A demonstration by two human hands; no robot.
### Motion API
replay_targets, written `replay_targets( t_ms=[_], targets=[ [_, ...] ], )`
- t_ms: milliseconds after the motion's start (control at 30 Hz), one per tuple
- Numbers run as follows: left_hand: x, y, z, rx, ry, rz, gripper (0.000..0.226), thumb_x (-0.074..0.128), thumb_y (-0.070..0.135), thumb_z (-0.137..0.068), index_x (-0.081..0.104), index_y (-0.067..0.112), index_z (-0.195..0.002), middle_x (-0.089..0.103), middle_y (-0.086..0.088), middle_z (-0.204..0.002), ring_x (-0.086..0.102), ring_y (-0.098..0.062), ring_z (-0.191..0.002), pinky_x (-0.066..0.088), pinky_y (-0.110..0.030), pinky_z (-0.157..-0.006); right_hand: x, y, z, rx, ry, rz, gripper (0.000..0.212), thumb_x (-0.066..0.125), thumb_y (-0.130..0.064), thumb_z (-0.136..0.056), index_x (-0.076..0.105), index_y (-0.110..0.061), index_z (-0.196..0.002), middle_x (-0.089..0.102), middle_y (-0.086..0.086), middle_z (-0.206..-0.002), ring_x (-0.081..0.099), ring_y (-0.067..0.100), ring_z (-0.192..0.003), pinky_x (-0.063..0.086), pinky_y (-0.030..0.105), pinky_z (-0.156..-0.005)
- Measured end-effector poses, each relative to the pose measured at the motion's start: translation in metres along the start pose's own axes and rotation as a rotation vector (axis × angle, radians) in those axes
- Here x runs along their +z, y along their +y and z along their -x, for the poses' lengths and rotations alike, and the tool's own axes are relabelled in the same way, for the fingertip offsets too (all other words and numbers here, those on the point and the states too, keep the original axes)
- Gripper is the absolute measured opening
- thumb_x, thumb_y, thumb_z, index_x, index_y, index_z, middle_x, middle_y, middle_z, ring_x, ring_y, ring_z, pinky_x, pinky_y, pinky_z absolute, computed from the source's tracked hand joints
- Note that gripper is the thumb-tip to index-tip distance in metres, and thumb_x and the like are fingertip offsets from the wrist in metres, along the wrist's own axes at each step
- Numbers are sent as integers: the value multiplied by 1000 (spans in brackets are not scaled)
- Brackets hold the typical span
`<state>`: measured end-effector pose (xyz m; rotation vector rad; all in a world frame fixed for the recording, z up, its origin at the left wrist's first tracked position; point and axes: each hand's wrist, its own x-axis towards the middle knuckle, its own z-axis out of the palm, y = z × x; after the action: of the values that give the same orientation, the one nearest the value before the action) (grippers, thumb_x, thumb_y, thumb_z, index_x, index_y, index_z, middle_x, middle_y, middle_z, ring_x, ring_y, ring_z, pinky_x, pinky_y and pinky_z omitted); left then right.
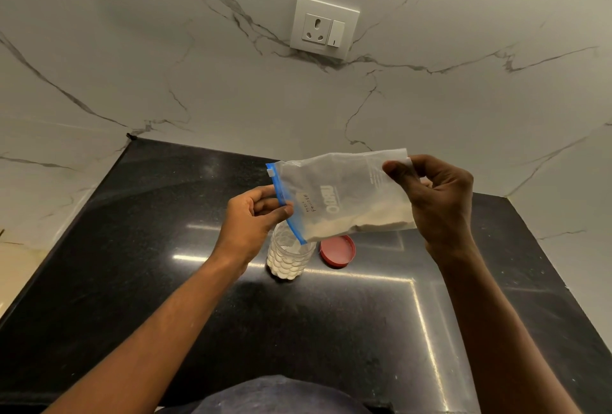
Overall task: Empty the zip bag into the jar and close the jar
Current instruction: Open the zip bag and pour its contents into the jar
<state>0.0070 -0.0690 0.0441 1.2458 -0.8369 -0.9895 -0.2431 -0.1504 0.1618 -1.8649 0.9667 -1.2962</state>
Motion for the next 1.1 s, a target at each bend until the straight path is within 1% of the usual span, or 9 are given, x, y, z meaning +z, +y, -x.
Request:
replay_targets(
  t_ms=[233, 400, 500, 633, 733, 800, 867, 1000, 1100],
  targets=[
    [0, 2, 1, 4, -10, 12, 35, 79, 8, -91, 72, 16, -124, 83, 3, -109, 79, -11, -104, 62, -17, -80, 1, -1, -1, 7, -10, 0, 9, 79, -33, -90, 79, -25, -96, 81, -3, -91, 78, 23, -85, 65, 51, -74],
    [0, 1, 1, 1, -13, 23, 32, 79, 7, -91, 72, 23, -118, 83, 7, -106, 79, -9, -102, 62, -18, -80, 2, 0, 0, 12, -23, -1, 7, 79, -30, -90, 79, -25, -96, 80, -2, -91, 78, 25, -84, 64, 55, -73],
    [-1, 1, 0, -4, -8, 21, 33, 79, 7, -91, 72, 19, -121, 83, 5, -107, 79, -10, -103, 64, -21, -84, 1, -1, -1, 11, -12, -4, 9, 79, -31, -89, 79, -24, -95, 80, -2, -91, 78, 25, -85, 64, 54, -73],
    [-3, 1, -1, 0, -13, 28, 31, 79, 8, -91, 72, 23, -117, 83, 6, -107, 79, -10, -103, 62, -18, -81, 2, -2, -2, 11, -17, -1, 8, 79, -30, -90, 79, -24, -96, 81, -1, -92, 78, 25, -86, 64, 53, -74],
    [-3, 0, -1, 5, -17, 36, 32, 79, 7, -91, 73, 21, -118, 84, 6, -107, 79, -10, -103, 62, -18, -80, 3, -1, -2, 8, -37, -15, 6, 79, -25, -92, 80, -23, -98, 81, -2, -93, 78, 25, -85, 65, 45, -72],
    [-3, 0, -1, 9, -15, 38, 31, 79, 7, -91, 73, 21, -117, 84, 6, -106, 79, -11, -103, 61, -17, -79, 4, -1, -1, -6, -24, -23, 6, 79, -22, -92, 80, -22, -98, 81, -7, -91, 78, 17, -86, 63, 32, -73],
    [-3, -1, 0, 10, -19, 43, 31, 79, 7, -91, 73, 23, -117, 84, 6, -107, 79, -10, -103, 61, -17, -79, 5, -1, -1, -4, -21, -22, 5, 79, -22, -93, 80, -23, -97, 81, -9, -90, 78, 14, -86, 63, 29, -76],
    [-3, -1, 0, 14, -16, 45, 31, 79, 7, -91, 73, 21, -118, 84, 5, -107, 79, -11, -103, 61, -16, -79, 5, -1, 0, 0, -5, -16, 5, 77, -22, -94, 79, -25, -97, 81, -9, -92, 78, 16, -89, 66, 37, -78],
    [-2, -1, 0, 13, -15, 42, 31, 79, 7, -91, 73, 22, -118, 83, 6, -107, 79, -10, -103, 61, -16, -79, 8, -2, 1, 20, 13, -12, 5, 75, -25, -96, 79, -29, -95, 81, -8, -91, 78, 20, -88, 65, 51, -76]
  ],
)
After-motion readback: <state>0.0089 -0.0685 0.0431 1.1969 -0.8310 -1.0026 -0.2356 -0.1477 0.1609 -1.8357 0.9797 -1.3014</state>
